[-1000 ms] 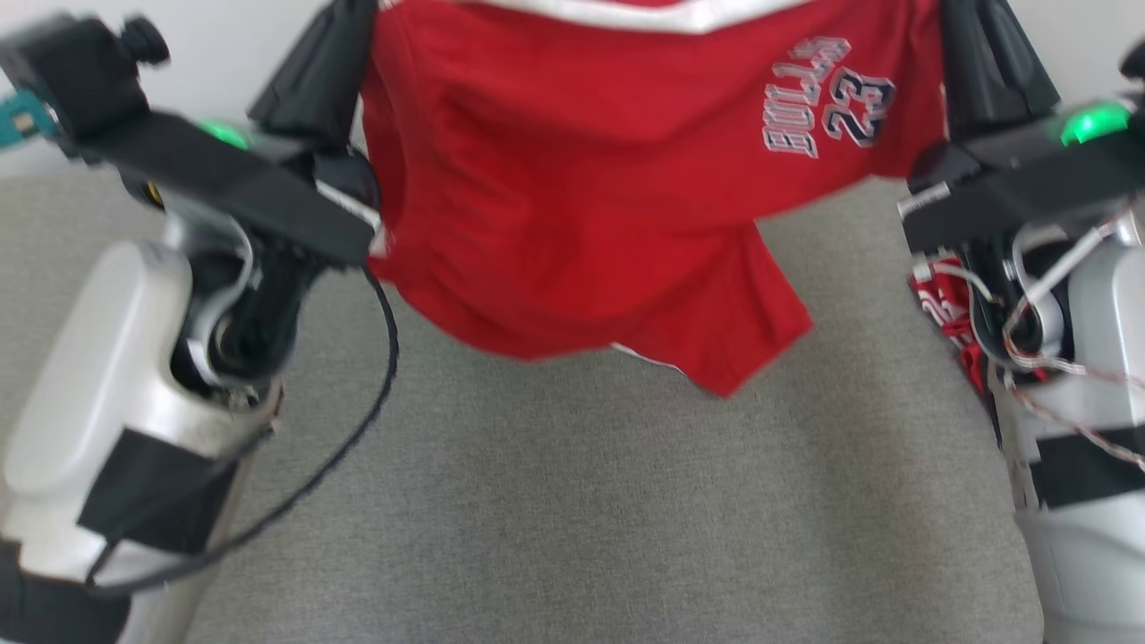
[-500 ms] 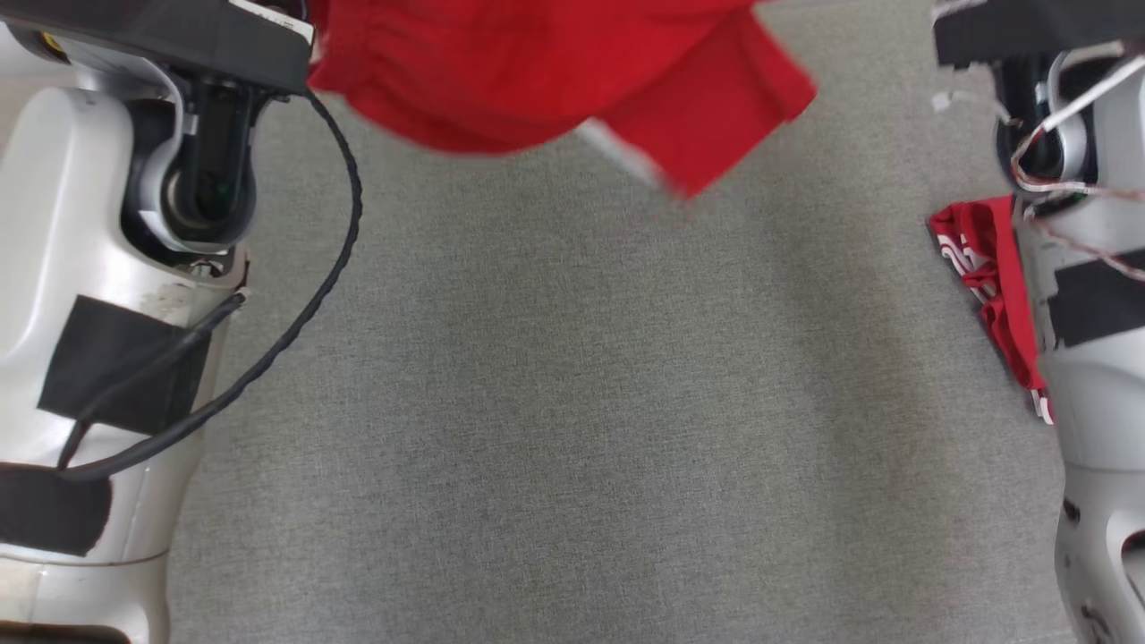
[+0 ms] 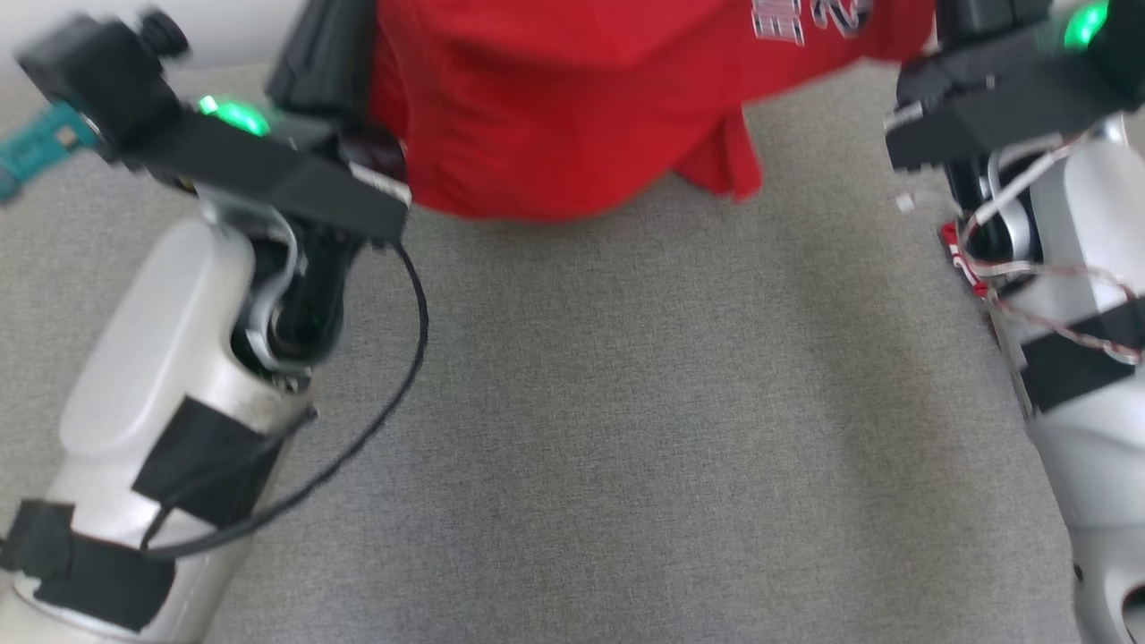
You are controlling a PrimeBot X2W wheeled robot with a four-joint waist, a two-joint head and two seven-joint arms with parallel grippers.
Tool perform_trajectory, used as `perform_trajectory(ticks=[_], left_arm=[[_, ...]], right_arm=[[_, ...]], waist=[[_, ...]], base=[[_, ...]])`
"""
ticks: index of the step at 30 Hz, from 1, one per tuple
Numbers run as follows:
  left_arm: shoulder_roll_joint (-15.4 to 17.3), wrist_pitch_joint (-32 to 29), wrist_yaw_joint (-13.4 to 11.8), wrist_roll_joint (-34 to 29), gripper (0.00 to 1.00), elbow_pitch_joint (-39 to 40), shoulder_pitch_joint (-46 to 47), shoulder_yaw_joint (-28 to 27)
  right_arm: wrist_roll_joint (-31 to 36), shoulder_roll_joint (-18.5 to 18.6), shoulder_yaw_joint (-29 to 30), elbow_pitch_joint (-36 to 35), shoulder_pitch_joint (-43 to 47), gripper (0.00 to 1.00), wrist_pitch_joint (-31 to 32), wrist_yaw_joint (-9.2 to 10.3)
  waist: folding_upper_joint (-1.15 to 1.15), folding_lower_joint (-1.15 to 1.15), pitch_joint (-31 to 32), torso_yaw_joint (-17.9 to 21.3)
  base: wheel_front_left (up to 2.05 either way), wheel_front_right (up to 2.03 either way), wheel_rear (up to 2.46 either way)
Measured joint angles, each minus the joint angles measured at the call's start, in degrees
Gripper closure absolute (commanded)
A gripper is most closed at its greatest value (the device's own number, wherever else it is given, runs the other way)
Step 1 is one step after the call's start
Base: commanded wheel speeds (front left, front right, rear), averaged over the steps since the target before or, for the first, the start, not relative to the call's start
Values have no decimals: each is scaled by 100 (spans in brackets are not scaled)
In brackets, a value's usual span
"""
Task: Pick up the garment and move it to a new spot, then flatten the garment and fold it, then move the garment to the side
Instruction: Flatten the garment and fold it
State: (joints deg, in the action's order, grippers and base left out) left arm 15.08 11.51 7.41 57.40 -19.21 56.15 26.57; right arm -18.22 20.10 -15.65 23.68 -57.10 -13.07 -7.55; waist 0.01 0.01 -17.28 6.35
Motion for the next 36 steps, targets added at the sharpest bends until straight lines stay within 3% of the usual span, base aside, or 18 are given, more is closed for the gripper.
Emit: perform_trajectory(ticks=[8, 21, 31, 36], left_arm=[[222, 178, 0, 248, 100, 271, -806, 352], [524, 288, 5, 321, 100, 823, -2265, 563], [779, 250, -272, 211, 100, 1319, -3345, 854], [947, 71, -463, 165, 100, 1578, -3963, 1146]], right_arm=[[-189, 345, 213, -893, 1173, 100, 334, 0], [-126, 420, 1113, -2641, 3353, 100, 1529, 0], [-634, 401, 1419, -3812, 5118, 100, 2717, 0], [-968, 187, 1772, -4270, 6178, 100, 3517, 0]], waist=[[0, -1, 278, -69], [-1, -2, 684, -183], [-1, -2, 866, -295], [-1, -1, 991, -344]], base=[[0, 0, 0], [0, 0, 0], [0, 0, 0], [0, 0, 0]])
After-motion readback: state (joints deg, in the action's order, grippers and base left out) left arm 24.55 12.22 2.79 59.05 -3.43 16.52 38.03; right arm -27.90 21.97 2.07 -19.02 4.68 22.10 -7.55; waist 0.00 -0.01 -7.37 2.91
